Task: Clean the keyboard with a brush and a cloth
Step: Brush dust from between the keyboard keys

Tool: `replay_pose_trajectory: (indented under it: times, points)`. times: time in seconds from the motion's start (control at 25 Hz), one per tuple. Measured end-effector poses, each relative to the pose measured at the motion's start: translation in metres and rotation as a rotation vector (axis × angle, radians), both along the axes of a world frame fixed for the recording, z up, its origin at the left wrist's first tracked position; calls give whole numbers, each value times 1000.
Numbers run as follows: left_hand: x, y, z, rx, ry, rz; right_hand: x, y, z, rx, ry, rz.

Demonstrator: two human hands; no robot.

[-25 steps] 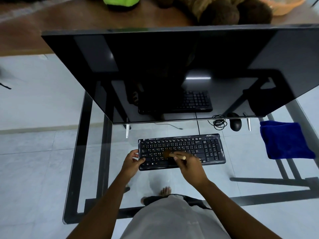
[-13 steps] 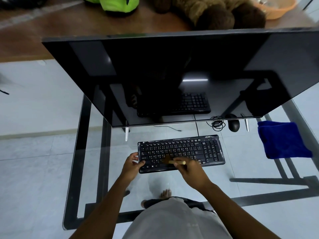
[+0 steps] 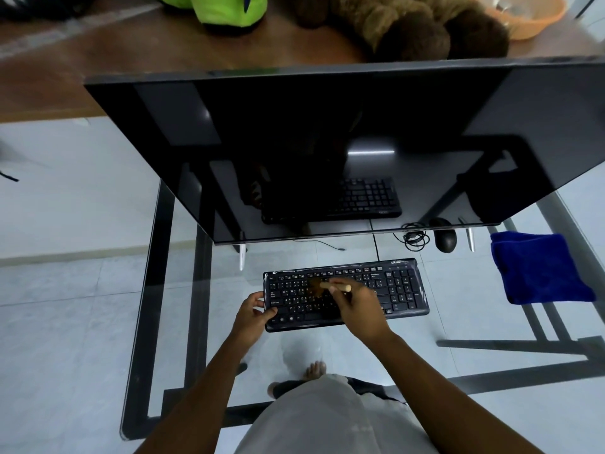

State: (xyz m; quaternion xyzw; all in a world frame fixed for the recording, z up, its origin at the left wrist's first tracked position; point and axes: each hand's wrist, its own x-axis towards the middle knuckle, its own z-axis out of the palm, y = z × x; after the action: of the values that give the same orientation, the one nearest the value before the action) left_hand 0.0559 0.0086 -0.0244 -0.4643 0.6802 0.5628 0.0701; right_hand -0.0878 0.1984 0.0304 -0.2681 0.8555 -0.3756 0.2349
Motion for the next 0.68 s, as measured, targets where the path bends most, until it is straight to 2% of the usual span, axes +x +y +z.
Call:
replay_pose_trajectory:
  times: [0.12, 0.24, 0.68]
  points:
    - [0, -1, -1, -3, 0, -12, 1, -9, -1, 29, 12, 61]
    - [1, -2, -3, -1, 4, -15, 1, -16, -2, 17, 3, -17]
    - [2, -2, -4, -9, 17, -21, -7, -22, -4, 33, 73, 18]
